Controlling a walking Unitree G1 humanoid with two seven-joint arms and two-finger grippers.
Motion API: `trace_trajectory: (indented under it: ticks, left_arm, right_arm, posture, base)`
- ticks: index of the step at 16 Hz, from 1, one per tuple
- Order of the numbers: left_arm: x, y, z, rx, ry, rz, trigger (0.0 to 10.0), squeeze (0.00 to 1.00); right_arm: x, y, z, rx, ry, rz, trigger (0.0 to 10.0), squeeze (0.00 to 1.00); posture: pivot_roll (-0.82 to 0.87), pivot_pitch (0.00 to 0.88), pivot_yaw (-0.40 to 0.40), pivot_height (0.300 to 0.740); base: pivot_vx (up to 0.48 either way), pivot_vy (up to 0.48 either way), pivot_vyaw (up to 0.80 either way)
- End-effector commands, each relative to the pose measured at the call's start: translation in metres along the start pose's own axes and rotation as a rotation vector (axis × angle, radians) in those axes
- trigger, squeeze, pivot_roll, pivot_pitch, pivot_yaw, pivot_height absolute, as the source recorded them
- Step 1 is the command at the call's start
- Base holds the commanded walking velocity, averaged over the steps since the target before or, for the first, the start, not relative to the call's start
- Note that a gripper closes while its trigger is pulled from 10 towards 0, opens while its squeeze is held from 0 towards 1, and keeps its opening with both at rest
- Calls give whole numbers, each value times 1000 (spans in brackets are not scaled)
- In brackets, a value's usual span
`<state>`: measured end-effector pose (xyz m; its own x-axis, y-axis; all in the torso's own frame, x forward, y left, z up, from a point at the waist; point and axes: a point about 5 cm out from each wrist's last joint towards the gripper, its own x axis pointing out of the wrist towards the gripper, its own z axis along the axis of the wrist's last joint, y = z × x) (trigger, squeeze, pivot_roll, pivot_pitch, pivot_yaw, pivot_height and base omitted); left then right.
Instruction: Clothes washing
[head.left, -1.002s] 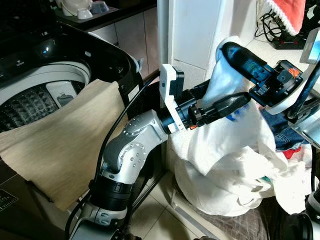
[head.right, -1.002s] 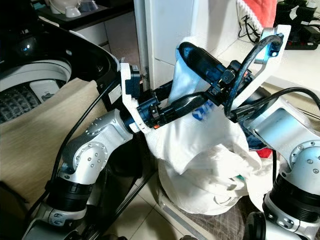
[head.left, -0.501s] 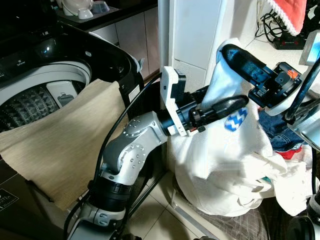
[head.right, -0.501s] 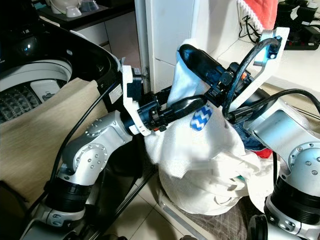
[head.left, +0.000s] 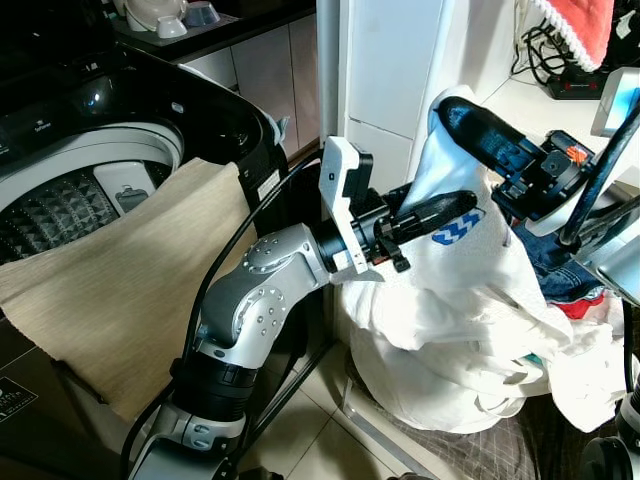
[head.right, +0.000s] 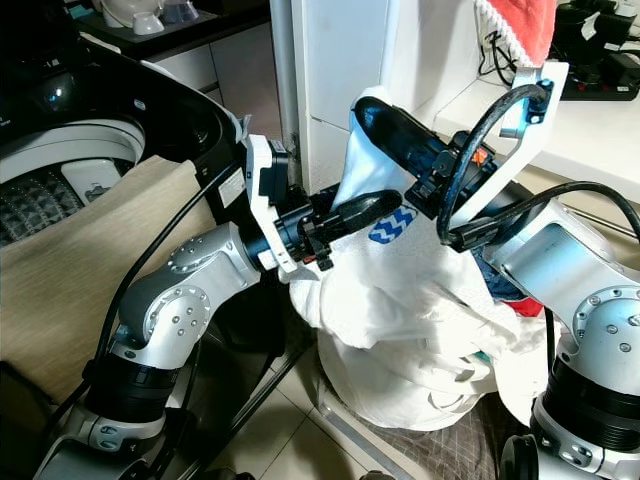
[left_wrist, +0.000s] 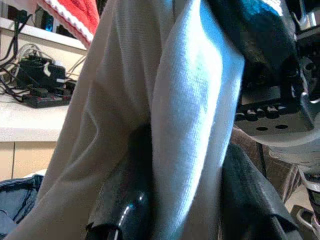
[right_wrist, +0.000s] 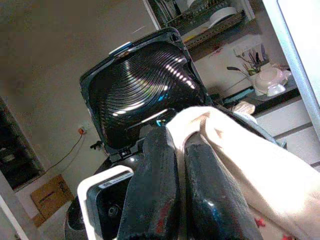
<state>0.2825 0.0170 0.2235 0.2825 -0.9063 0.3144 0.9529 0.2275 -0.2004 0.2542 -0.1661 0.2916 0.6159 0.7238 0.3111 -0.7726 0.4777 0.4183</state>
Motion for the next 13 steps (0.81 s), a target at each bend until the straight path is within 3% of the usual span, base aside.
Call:
trace_trajectory:
  ticks: [1,10,11,12,13]
  left_arm:
    - [1,0,-1,18,18,-7,0,0]
    - [-3,7,7,52,-36,24,0,0]
    - [-5,10,7,60,-32,46,0,0]
    - [-6,16,9,80,-24,86,0,0]
    - [-9,24,13,117,-15,146,0,0]
  right_arm:
    - [1,9,2,-25,-6,35,0,0]
    - [2,5,0,-49,22,5,0,0]
    - [2,5,-1,-64,29,-5,4627,0]
    - [1,4,-2,-47,26,5,10000,1000]
    - [0,4,-2,-40,23,15,10000,1000]
  posture:
    - [-241,0,59,740]
    - [-238,2,55,740]
    - [-238,2,55,740]
    - [-235,2,56,740]
    - [-235,2,56,740]
  base:
    - [0,0,0]
    - [0,0,0]
    - [0,0,0]
    - [0,0,0]
    - [0,0,0]
